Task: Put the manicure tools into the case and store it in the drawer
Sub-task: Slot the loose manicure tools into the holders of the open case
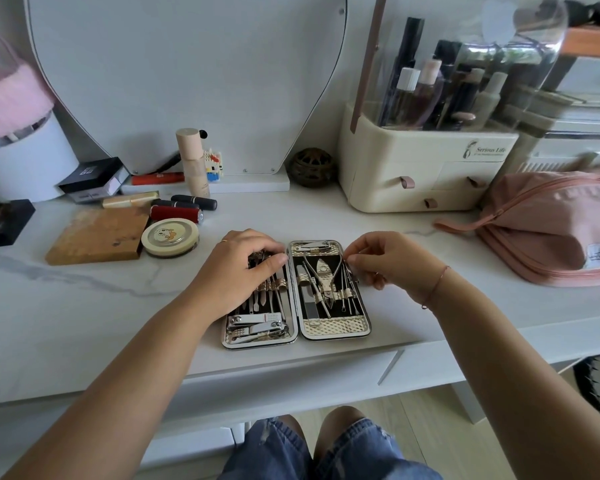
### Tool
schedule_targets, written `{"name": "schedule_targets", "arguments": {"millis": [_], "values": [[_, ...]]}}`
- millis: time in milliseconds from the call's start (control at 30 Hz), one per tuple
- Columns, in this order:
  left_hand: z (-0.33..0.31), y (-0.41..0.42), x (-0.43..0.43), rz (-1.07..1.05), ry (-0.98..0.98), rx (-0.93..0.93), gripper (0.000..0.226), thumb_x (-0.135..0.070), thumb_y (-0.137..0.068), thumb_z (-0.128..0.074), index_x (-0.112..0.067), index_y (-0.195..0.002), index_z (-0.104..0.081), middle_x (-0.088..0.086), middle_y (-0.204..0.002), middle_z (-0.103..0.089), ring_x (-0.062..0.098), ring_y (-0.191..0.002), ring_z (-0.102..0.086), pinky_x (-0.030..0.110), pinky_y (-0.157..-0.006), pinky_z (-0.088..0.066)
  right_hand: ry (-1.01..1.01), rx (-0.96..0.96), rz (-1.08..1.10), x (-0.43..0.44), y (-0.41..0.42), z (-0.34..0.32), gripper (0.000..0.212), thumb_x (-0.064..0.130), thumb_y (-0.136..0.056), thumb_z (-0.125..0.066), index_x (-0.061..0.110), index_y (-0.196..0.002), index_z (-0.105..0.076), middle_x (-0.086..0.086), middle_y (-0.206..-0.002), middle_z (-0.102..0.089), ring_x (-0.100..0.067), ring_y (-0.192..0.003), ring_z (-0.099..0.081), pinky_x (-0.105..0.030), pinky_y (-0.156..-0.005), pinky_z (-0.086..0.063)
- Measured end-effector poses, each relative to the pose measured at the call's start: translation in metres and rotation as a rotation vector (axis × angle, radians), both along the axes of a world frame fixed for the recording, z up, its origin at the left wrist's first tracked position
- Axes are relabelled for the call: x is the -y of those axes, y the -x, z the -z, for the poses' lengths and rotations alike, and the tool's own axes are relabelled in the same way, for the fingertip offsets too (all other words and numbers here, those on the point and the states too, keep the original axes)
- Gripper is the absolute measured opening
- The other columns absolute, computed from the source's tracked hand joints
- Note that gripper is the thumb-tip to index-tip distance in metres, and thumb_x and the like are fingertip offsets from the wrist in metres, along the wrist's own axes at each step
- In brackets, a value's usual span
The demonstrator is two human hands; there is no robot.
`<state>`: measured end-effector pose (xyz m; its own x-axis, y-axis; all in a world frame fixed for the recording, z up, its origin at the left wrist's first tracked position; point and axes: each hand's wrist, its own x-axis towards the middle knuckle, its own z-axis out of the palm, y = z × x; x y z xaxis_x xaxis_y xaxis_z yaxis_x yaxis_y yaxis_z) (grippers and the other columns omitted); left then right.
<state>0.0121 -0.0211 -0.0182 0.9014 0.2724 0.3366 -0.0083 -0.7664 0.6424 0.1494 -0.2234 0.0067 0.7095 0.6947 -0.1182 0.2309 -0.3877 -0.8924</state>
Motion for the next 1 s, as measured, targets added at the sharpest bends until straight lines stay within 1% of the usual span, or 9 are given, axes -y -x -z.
{"name": "schedule_targets", "arguments": {"millis": [100,200,300,467,600,733,867,933,1000], "values": [[0.0,0.001,0.0,0.001,0.0,0.002,0.024,-0.041,-0.085,-0.056,-0.031,-0.104,-0.066,-0.018,-0.104,-0.059,0.004,-0.108,-0.045,0.02,-0.089,-0.031,-0.09,0.024,0.088,0.003,-0.001,0.0,0.013,0.0,-0.086,-0.058,0.011,-0.081,-0.063,-0.005,-0.057,-0.052,-0.005,-0.039,-0.047,-0.016,-0.039,-0.039],[-0.001,0.001,0.001,0.003,0.0,0.006,0.022,-0.04,-0.085,-0.056,-0.031,-0.103,-0.066,-0.019,-0.104,-0.059,0.003,-0.108,-0.044,0.016,-0.088,-0.03,-0.219,0.102,0.306,0.021,-0.013,-0.003,0.007,0.001,-0.086,-0.059,0.003,-0.087,-0.065,-0.004,-0.059,-0.051,-0.002,-0.036,-0.044,-0.014,-0.038,-0.035],[-0.001,0.002,0.001,0.003,-0.005,0.01,0.021,-0.039,-0.085,-0.057,-0.031,-0.102,-0.066,-0.018,-0.105,-0.059,0.002,-0.108,-0.044,0.013,-0.087,-0.029,-0.086,0.321,0.478,0.053,-0.033,-0.003,0.006,0.008,-0.084,-0.064,0.004,-0.086,-0.068,0.0,-0.059,-0.055,-0.007,-0.045,-0.046,-0.015,-0.045,-0.039],[-0.001,0.001,0.002,0.0,-0.005,0.007,0.021,-0.04,-0.085,-0.057,-0.031,-0.102,-0.066,-0.019,-0.105,-0.059,0.001,-0.109,-0.044,0.016,-0.088,-0.03,0.232,0.425,0.403,0.07,-0.044,-0.004,0.011,0.02,-0.075,-0.075,0.009,-0.075,-0.071,0.001,-0.062,-0.061,-0.016,-0.062,-0.053,-0.026,-0.067,-0.043],[-0.002,0.001,0.002,-0.004,-0.007,0.003,0.022,-0.04,-0.085,-0.056,-0.031,-0.102,-0.067,-0.019,-0.105,-0.059,0.001,-0.109,-0.044,0.017,-0.089,-0.029,0.358,0.489,0.369,0.06,-0.042,-0.003,0.012,0.023,-0.073,-0.076,0.016,-0.066,-0.069,-0.006,-0.064,-0.066,-0.021,-0.065,-0.059,-0.025,-0.064,-0.042],[-0.002,0.001,0.002,-0.002,-0.006,0.002,0.022,-0.04,-0.085,-0.056,-0.032,-0.102,-0.066,-0.019,-0.105,-0.059,0.002,-0.109,-0.044,0.018,-0.09,-0.03,0.497,0.536,0.356,0.051,-0.041,-0.009,0.034,0.022,-0.077,-0.071,0.022,-0.046,-0.056,0.001,-0.052,-0.055,-0.023,-0.077,-0.061,-0.027,-0.068,-0.043],[-0.002,0.001,0.002,-0.001,-0.002,0.004,0.021,-0.04,-0.085,-0.057,-0.032,-0.102,-0.066,-0.021,-0.104,-0.058,0.001,-0.108,-0.044,0.013,-0.088,-0.029,0.616,0.5,0.266,0.047,-0.042,-0.01,0.041,0.019,-0.082,-0.062,0.006,-0.046,-0.048,-0.004,-0.047,-0.045,-0.022,-0.056,-0.045,-0.028,-0.056,-0.036],[-0.001,0.001,0.001,0.001,-0.003,0.006,0.021,-0.04,-0.085,-0.057,-0.032,-0.102,-0.066,-0.02,-0.104,-0.059,0.001,-0.108,-0.044,0.01,-0.087,-0.028,0.591,0.507,0.231,0.044,-0.039,-0.01,0.033,0.017,-0.085,-0.058,-0.004,-0.06,-0.057,-0.007,-0.052,-0.048,-0.021,-0.053,-0.044,-0.028,-0.055,-0.035],[0.0,0.001,0.001,0.001,-0.005,0.002,0.022,-0.04,-0.085,-0.056,-0.032,-0.103,-0.066,-0.019,-0.105,-0.059,0.001,-0.109,-0.044,0.013,-0.088,-0.029,0.357,0.378,0.222,0.037,-0.031,-0.013,0.029,0.013,-0.088,-0.057,-0.005,-0.066,-0.059,-0.003,-0.049,-0.052,-0.013,-0.043,-0.045,-0.021,-0.047,-0.037]]}}
